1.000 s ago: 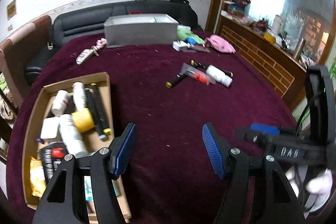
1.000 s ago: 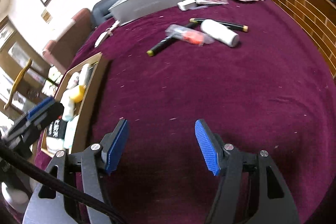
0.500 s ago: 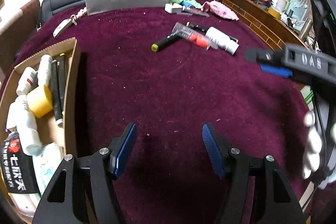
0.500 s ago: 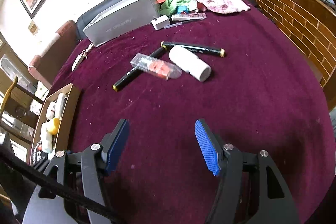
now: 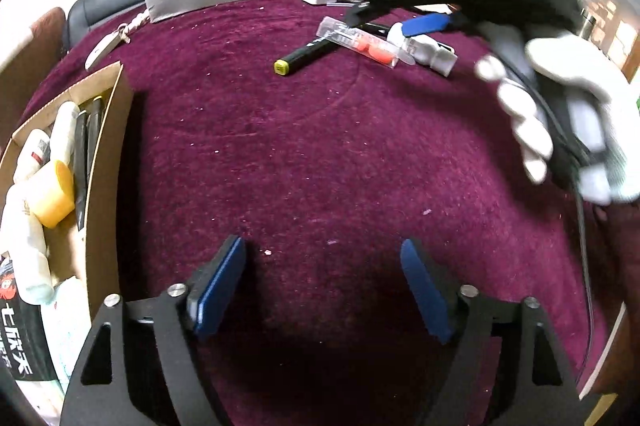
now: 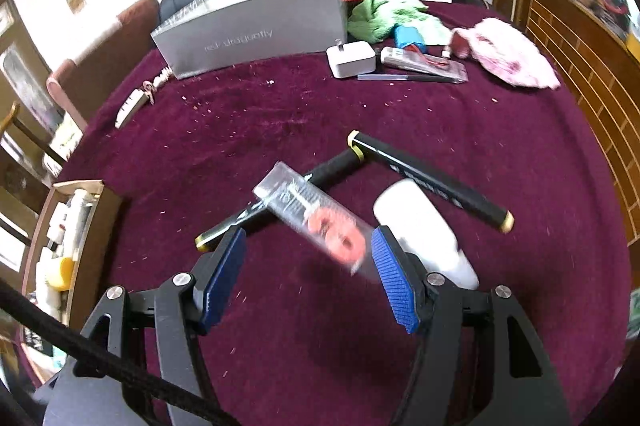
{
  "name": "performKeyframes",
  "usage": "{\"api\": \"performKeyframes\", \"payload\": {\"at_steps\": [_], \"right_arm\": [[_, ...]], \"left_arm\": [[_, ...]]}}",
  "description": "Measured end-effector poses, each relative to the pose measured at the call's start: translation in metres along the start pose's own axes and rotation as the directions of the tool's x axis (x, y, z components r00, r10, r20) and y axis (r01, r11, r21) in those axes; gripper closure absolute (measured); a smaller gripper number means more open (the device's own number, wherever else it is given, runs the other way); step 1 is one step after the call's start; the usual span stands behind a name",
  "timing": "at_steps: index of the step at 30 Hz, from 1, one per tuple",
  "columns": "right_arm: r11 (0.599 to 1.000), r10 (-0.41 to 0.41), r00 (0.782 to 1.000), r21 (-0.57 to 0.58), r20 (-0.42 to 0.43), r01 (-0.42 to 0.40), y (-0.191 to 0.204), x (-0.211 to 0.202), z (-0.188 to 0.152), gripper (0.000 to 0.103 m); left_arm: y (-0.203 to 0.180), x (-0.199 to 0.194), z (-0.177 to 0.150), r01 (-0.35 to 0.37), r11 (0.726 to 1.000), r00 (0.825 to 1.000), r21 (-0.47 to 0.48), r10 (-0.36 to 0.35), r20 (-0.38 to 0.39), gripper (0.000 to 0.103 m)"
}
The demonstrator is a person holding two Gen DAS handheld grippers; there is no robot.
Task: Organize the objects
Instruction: 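Move both grippers back over the remaining clutter, then grasp the clear package with red item with the right gripper while the left gripper grasps a black marker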
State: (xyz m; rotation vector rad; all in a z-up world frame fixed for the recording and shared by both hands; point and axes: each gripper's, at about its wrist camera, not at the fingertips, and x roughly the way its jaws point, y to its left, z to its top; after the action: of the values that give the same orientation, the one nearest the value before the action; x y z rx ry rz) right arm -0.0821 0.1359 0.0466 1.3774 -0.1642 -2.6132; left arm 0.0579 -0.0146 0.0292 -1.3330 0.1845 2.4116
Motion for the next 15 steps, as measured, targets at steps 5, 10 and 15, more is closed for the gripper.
{"api": "performKeyframes", "payload": {"at_steps": [5, 10, 15], "right_arm": [[0.996, -0.062, 0.997, -0.063, -0.040, 0.059, 0.001, 0.026, 0.011, 0.039], [0.993, -0.086, 0.994, -0.093, -0.067, 0.080, 0.001, 0.041, 0.015, 0.039], [0.989, -0.129, 0.988, -0.086, -0.084, 0.122, 0.001, 0.049, 0.011, 0.046]], "left_arm": [[-0.008, 0.003, -0.001, 0.000, 1.000, 1.000, 0.026, 0.000, -0.004, 0.010], [-0.011, 0.005, -0.001, 0.011, 0.999, 1.000, 0.034, -0.011, -0.005, 0.003], [-0.012, 0.005, -0.003, 0.003, 0.999, 1.000, 0.041, -0.003, -0.004, 0.002]]}}
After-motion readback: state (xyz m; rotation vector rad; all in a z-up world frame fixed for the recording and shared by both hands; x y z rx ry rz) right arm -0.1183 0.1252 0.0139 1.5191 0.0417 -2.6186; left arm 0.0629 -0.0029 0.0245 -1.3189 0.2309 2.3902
